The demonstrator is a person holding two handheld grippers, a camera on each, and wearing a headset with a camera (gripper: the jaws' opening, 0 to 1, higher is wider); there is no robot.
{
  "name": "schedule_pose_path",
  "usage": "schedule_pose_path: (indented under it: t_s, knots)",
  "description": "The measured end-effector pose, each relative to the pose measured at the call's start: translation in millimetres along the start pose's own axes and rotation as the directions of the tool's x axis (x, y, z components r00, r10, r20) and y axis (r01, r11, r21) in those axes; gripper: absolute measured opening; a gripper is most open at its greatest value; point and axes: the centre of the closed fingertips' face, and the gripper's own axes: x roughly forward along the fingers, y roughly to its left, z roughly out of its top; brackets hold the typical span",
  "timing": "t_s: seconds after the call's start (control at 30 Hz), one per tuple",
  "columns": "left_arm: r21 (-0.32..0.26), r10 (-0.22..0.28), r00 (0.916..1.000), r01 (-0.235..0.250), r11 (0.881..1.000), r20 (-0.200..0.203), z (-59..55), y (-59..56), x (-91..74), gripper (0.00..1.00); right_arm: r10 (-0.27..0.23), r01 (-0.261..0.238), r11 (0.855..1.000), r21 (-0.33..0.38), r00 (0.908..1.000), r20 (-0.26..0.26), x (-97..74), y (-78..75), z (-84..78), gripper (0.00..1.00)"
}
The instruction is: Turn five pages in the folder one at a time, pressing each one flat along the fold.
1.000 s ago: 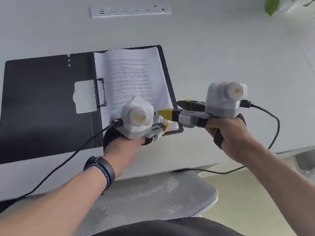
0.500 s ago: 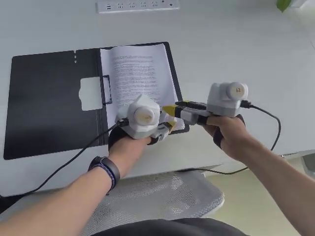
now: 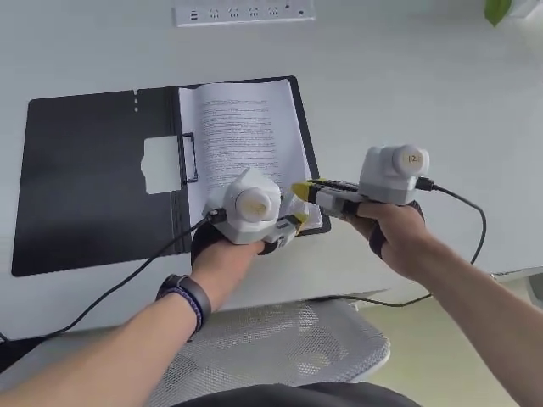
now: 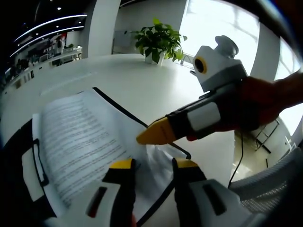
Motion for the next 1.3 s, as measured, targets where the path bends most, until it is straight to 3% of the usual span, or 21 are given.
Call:
schedule_pose_path:
  t_s: [0.4,0.97,1.3]
  knots:
    - [0.008,-0.006,0.9999,0.006,1.0,-0.01,-1.2,-0.9,0.2,0.3,0.006,-0.007,0.999,0.053,0.9998,0.017,-2.0,-0.4,1.6,0.04]
    - [0.009,-0.022,0.9996,0.022,1.0,-0.017,-1.9,-7.1,-7.8,0.35,0.009,-0.011,0.997,0.07,0.9997,0.025,-8.7,7.0,1.3,0.0]
    - [0.029,-0.029,0.9993,0.029,0.999,0.022,13.1,-10.0,-27.5,0.4,0.004,-0.009,0.996,0.091,0.9984,0.057,-18.5,5.6,7.6,0.0]
